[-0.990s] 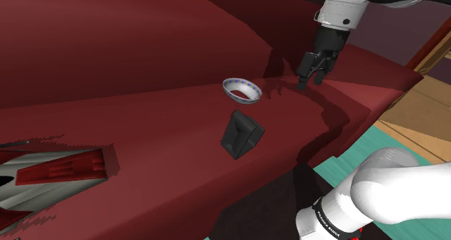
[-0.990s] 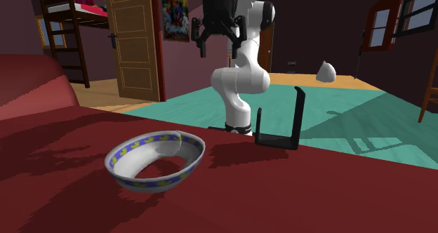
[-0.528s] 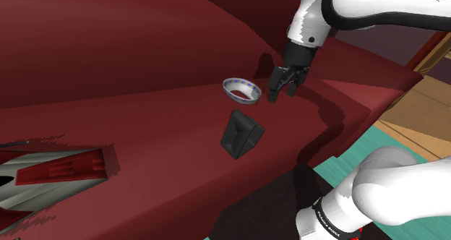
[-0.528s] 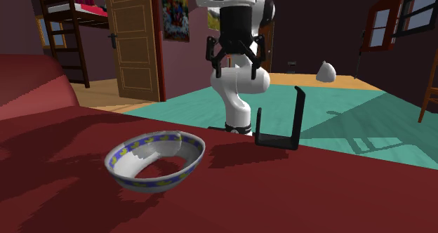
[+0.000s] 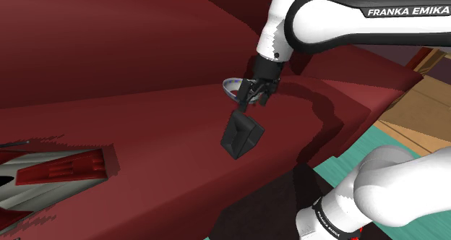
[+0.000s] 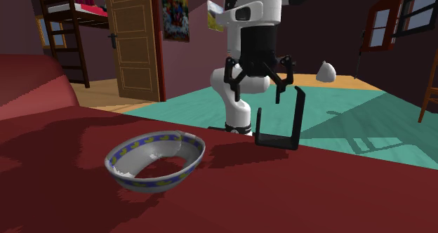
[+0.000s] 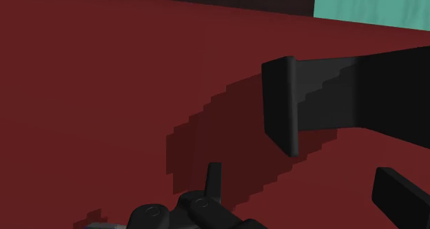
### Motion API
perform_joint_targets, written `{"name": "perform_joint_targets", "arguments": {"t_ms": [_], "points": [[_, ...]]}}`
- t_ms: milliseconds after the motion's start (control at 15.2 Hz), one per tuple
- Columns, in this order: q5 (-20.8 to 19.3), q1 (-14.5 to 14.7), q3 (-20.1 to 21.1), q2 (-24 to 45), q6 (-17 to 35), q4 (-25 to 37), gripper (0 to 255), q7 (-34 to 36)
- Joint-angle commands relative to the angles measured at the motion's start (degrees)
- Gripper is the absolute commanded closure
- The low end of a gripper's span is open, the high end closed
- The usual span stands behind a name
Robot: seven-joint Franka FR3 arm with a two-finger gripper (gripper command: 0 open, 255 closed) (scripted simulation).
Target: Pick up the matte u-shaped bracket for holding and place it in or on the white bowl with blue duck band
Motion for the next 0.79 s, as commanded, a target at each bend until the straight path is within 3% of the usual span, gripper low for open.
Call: {"name": "perform_joint_targets", "arguments": {"t_ms": [0, 330, 726], "points": [[0.3, 0.2, 0.5, 0.5, 1.8, -1.1, 0, 0.3], [0.7, 0.4, 1.0, 1.4, 6.3, -4.7, 0, 0.2], [0.7, 0.4, 1.0, 1.4, 6.3, -4.7, 0, 0.2]]}}
